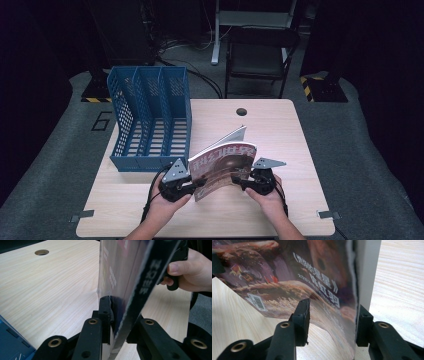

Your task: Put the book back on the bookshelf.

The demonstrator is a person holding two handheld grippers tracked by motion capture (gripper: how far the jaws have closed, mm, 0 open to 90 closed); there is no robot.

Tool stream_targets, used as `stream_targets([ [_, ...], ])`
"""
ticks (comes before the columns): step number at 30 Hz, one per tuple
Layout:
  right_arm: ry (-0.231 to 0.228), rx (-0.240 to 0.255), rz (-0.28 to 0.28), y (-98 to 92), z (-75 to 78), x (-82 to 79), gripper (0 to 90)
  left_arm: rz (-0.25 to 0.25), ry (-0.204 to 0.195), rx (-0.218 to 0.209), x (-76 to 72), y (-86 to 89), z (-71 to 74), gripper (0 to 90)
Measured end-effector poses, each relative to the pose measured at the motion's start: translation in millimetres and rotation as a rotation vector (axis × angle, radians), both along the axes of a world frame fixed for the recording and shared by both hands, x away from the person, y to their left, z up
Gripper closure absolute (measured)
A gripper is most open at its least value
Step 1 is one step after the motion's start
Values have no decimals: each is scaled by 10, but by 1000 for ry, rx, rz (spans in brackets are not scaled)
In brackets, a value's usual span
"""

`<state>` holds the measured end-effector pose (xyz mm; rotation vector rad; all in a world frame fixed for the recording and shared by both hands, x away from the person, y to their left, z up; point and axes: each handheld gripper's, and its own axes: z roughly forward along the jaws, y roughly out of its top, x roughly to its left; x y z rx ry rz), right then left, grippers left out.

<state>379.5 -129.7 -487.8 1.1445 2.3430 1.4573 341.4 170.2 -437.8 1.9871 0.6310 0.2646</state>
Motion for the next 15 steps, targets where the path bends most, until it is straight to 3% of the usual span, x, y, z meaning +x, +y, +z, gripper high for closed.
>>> stream_targets([
  [5, -1, -1, -3, -8, -1, -3, 539, -8, 4, 1, -5, -7, 37, 769],
  [9, 3, -1, -5, -7, -2, -7, 538, -24, 34, -8, 11, -3, 47, 769],
  [15, 0, -5, -2, -10, -4, -13, 538, -15, 22, -15, -1, -7, 67, 744],
])
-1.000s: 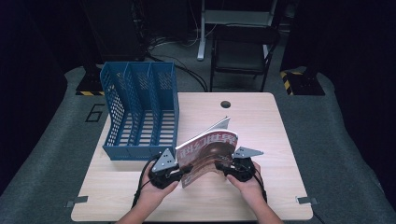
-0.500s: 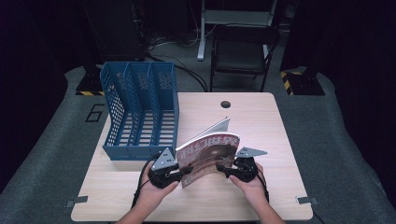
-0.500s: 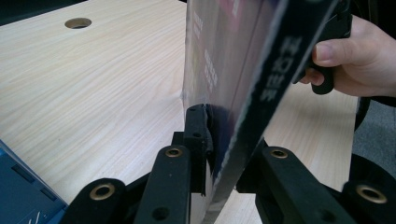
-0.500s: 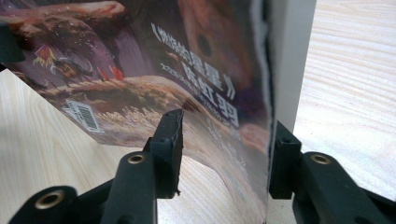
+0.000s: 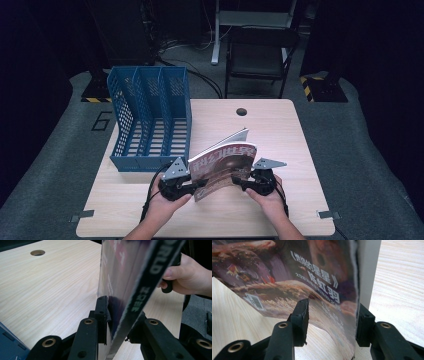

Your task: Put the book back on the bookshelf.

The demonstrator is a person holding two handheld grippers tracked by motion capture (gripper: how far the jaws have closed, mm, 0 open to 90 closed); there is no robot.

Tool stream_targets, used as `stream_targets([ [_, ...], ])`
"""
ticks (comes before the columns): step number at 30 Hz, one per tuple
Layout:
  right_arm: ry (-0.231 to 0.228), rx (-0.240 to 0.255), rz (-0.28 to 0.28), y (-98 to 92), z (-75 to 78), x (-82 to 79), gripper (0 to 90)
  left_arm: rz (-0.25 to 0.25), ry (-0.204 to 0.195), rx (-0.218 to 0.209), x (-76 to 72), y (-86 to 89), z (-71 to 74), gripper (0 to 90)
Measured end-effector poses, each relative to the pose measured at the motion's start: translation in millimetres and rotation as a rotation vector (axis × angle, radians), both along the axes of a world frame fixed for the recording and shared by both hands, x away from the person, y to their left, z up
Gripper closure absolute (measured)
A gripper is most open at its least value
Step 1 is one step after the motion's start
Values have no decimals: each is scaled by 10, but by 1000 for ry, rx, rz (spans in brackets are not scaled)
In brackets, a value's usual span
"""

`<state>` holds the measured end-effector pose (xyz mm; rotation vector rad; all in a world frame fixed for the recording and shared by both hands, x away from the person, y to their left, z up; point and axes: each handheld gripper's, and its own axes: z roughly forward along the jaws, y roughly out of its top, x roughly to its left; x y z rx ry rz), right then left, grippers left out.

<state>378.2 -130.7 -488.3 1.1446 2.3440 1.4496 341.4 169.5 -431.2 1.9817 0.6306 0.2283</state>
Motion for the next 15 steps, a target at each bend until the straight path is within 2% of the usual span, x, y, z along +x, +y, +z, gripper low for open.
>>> stream_targets([
  [5, -4, -7, -7, -12, -1, -11, 532, -8, 17, 2, 11, -3, 36, 747],
  [8, 4, -10, -10, -21, -2, -17, 522, -22, 13, 11, 26, -2, 75, 748],
  [15, 9, -17, -23, -42, -21, -28, 502, -23, 30, -5, 43, -20, 171, 746],
])
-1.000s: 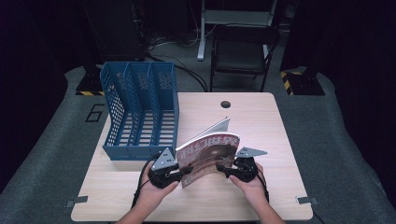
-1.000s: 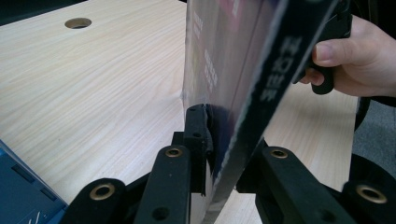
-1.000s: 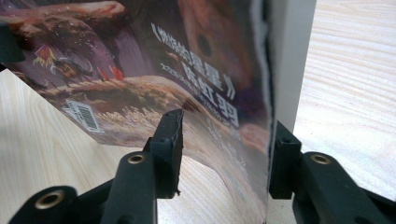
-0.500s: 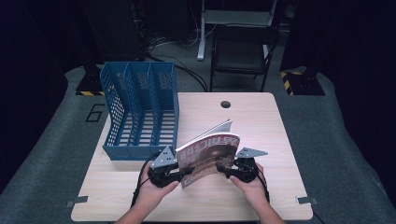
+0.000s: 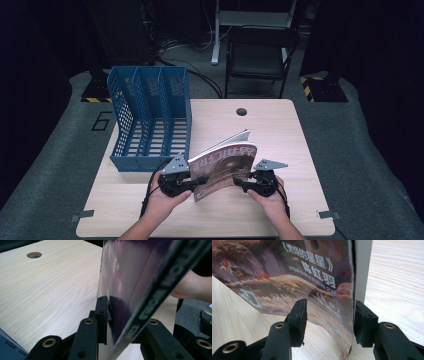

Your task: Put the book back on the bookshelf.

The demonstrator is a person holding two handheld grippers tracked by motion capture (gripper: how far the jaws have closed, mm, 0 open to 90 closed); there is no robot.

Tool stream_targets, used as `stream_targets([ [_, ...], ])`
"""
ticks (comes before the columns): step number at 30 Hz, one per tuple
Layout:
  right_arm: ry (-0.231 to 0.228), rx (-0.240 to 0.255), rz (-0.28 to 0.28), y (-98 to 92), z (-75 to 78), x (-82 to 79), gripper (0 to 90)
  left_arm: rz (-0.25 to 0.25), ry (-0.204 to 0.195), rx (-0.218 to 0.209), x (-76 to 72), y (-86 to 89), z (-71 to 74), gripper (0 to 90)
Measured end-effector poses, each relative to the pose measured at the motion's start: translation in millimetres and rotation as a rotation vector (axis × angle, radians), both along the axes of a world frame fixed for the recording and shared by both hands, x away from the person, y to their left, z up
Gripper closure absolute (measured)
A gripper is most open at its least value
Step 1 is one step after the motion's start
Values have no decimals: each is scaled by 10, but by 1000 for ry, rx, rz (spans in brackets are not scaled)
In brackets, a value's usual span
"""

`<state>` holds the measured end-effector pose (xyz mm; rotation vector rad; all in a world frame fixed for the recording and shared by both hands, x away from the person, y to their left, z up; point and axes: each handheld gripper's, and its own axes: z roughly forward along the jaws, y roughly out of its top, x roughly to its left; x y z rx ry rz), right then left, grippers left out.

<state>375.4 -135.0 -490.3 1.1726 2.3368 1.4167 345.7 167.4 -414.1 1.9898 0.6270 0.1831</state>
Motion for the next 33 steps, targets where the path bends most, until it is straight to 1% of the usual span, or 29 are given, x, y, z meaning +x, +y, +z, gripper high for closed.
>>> stream_targets([
  [1, 4, 3, -2, 2, 1, -6, 502, 1, -1, -2, 5, -1, 14, 744],
  [3, -5, -1, 3, -2, -1, -8, 499, 6, 10, -7, 5, -7, 40, 744],
  [6, -2, -4, 2, -1, 2, -17, 500, -1, 18, 5, 12, -15, 78, 740],
  [7, -9, -3, 2, -4, 0, -14, 500, -2, 9, 13, 17, -15, 95, 739],
  [8, -10, -5, 0, -7, 3, -17, 500, 4, 11, 8, 17, -19, 113, 739],
  [10, -14, -2, -9, -11, 9, -25, 501, -5, 11, 20, 30, -8, 152, 740],
  [11, -19, -3, -7, -18, 10, -23, 501, -4, 4, 20, 32, -8, 171, 740],
  [12, -14, 1, -11, -21, 14, -29, 501, -6, 9, 19, 28, -6, 195, 740],
  [13, -19, -2, -10, -29, 17, -26, 501, -5, 1, 19, 29, -9, 221, 739],
  [16, -24, -1, -14, -39, 19, -25, 502, -11, -5, 21, 26, -12, 281, 740],
  [18, -30, -2, -18, -42, 21, -29, 502, -12, 0, 16, 20, -15, 318, 739],
  [19, -30, -2, -18, -42, 21, -29, 502, -6, -11, 19, 19, -18, 340, 739],
  [20, -29, -2, -18, -43, 20, -30, 502, -13, -10, 16, 22, -15, 359, 740],
  [22, -23, 2, -23, -39, 22, -37, 502, -9, -11, 15, 23, -15, 397, 740],
  [23, -21, -1, -16, -41, 24, -35, 502, -10, -12, 16, 27, -14, 428, 740],
  [25, -22, 1, -18, -39, 23, -37, 502, -15, -6, 23, 30, -20, 484, 740],
  [26, -20, 1, -15, -41, 25, -36, 502, -15, -14, 31, 36, -25, 512, 739],
  [29, -21, 2, -16, -42, 24, -36, 502, -19, -16, 47, 45, -47, 598, 730],
  [30, -23, -1, -17, -42, 23, -35, 503, -27, -14, 52, 56, -55, 629, 725],
  [31, -24, -1, -19, -40, 22, -35, 503, -27, -2, 50, 59, -67, 658, 722],
  [32, -25, -2, -20, -40, 22, -36, 503, -27, -8, 54, 69, -79, 687, 721],
  [33, -26, -1, -22, -39, 21, -36, 504, -35, -7, 69, 82, -85, 722, 720],
])
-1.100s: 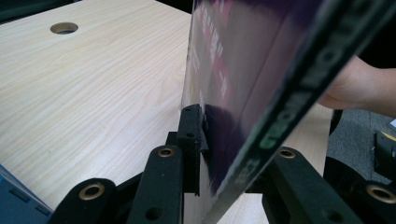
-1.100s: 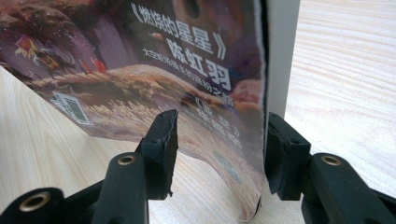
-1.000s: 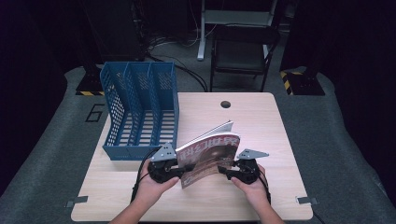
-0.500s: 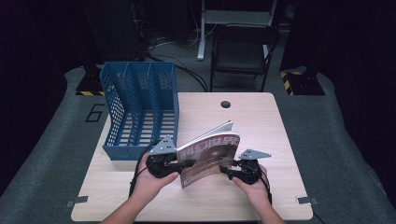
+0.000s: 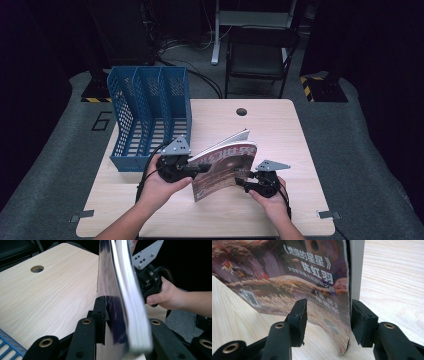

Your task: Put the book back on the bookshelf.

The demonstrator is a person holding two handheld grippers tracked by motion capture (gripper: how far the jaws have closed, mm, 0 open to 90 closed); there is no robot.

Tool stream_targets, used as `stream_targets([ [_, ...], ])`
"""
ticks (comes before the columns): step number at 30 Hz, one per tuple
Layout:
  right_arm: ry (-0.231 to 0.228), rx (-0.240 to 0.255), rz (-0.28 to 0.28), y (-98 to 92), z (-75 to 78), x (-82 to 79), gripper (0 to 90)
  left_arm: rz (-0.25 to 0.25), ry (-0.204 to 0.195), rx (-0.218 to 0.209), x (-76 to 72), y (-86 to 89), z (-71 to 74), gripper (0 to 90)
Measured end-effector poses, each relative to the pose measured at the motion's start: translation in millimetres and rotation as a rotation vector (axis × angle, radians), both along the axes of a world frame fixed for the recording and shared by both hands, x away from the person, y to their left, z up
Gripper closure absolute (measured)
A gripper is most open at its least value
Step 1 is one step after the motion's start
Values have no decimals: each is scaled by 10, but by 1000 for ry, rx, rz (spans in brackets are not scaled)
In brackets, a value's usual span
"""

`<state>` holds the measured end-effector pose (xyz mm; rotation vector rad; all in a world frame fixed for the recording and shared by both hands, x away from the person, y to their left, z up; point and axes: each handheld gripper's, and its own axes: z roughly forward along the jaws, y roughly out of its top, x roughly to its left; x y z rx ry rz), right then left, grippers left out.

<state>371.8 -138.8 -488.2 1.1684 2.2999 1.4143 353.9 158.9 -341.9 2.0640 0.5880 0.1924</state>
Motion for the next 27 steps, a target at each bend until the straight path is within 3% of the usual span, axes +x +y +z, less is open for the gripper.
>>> stream_targets([
  [7, 0, 3, -7, 3, -2, -4, 504, -4, 17, 12, 68, -95, 211, 704],
  [12, 4, -2, 6, -1, 3, -2, 507, -11, 13, 59, 114, -174, 326, 712],
  [21, -4, -6, 12, -3, 5, 0, 518, -17, 19, 118, 171, -295, 431, 722],
  [27, -5, -6, 7, 1, 3, 0, 520, -10, 36, 128, 225, -357, 454, 729],
])
